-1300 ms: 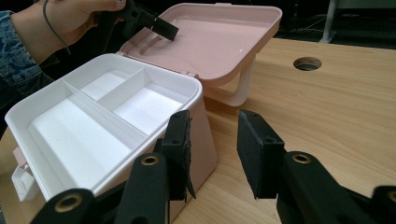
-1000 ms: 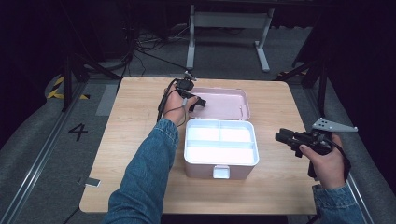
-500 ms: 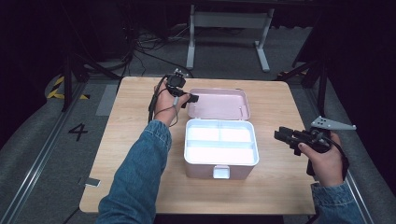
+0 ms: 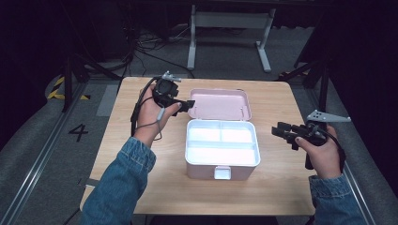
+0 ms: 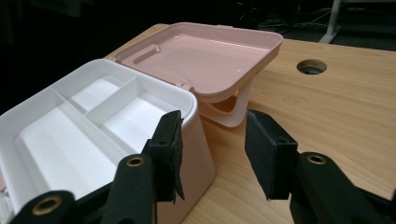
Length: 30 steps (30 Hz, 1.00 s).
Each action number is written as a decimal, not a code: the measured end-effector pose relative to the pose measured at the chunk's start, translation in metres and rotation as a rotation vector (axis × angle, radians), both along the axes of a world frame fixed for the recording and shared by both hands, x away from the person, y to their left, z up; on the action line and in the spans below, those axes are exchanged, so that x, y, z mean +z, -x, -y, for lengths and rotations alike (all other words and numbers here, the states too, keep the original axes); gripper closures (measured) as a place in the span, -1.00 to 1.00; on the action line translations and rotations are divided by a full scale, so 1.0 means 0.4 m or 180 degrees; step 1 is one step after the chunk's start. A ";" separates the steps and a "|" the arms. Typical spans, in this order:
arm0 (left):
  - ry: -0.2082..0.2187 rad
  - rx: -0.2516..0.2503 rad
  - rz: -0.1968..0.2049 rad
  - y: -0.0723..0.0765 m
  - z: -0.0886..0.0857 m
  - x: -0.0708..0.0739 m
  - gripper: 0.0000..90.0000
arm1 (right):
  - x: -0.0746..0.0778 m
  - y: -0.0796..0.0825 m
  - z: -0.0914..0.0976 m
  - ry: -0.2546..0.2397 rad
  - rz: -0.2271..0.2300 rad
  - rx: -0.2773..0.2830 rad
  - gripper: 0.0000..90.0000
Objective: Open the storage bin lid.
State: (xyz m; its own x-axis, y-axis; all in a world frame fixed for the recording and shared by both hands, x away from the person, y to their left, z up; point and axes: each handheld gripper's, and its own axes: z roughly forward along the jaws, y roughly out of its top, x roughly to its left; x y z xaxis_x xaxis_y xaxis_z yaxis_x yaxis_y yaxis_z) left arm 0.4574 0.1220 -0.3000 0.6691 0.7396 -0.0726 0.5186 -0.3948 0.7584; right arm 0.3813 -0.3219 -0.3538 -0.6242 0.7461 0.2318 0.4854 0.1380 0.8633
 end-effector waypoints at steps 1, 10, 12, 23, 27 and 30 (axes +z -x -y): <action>-0.0003 -0.0013 0.0014 0.013 -0.005 0.005 -0.45 | 0.003 -0.004 0.000 0.0014 0.0003 -0.0002 0.25; -0.0051 -0.0048 0.0123 0.112 -0.068 0.015 -0.44 | 0.003 -0.024 0.013 0.0080 -0.0055 -0.0041 0.19; -0.0043 -0.0052 0.0089 0.129 -0.083 0.005 -0.44 | 0.004 -0.024 0.015 0.0096 -0.0054 -0.0059 0.17; -0.0148 -0.0013 0.0052 0.206 -0.185 -0.057 -0.44 | -0.010 -0.016 0.035 0.0188 -0.0124 -0.0130 0.15; -0.0150 -0.0002 0.0026 0.231 -0.225 -0.076 -0.44 | -0.015 -0.018 0.041 0.0270 -0.0153 -0.0136 0.14; -0.0081 0.0010 -0.0004 0.242 -0.251 -0.091 -0.44 | -0.018 -0.021 0.043 0.0300 -0.0181 -0.0135 0.14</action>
State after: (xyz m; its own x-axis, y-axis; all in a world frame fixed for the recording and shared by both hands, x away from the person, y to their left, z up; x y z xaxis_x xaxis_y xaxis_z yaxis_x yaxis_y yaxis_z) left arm 0.3604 0.2223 -0.3365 0.6667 0.7434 -0.0545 0.5209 -0.4124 0.7474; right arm 0.3896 -0.3393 -0.3609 -0.5794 0.7917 0.1936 0.5404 0.1954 0.8184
